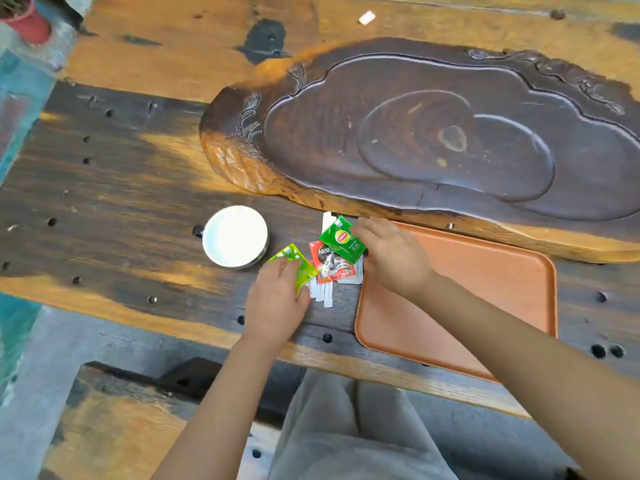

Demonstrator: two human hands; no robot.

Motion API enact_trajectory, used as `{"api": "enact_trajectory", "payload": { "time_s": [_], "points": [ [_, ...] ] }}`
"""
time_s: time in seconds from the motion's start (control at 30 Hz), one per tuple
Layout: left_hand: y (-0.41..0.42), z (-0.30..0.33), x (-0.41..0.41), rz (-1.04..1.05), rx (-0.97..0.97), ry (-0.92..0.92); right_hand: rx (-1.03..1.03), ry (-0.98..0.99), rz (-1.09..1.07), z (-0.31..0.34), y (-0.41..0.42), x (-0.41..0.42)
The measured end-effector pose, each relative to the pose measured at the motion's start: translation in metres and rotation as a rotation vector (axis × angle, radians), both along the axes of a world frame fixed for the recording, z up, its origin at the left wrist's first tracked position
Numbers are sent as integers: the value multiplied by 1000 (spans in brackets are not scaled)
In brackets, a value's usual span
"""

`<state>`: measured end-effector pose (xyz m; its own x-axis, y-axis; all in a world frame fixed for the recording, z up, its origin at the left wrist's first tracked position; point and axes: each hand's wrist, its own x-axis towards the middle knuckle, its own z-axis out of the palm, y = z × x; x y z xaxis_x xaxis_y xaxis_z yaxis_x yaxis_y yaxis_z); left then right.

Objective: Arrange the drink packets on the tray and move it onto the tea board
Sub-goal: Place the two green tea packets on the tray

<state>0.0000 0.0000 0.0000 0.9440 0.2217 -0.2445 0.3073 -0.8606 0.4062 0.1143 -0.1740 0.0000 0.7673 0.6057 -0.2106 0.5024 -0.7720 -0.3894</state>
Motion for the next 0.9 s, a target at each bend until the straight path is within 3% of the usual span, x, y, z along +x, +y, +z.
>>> {"api": "enact_trajectory", "payload": {
  "time_s": [0.2, 0.47, 0.6, 0.73, 0.9],
  "points": [
    [-2, -29, 3, -21, 75, -20, -251, -5, 240, -29, 11, 22],
    [-1, -30, -8, 16, 67, -63, 61, -170, 324, -52, 3, 17],
    [-2, -20, -13, 96, 4, -135, 247, -217, 234, -40, 4, 9],
    [-4, 0, -17, 176, -34, -249, 450, -223, 2, -17, 1, -2],
    [-22, 30, -13, 164, -87, -505, 439, -341, -164, 10, -40, -28]
  ]
}}
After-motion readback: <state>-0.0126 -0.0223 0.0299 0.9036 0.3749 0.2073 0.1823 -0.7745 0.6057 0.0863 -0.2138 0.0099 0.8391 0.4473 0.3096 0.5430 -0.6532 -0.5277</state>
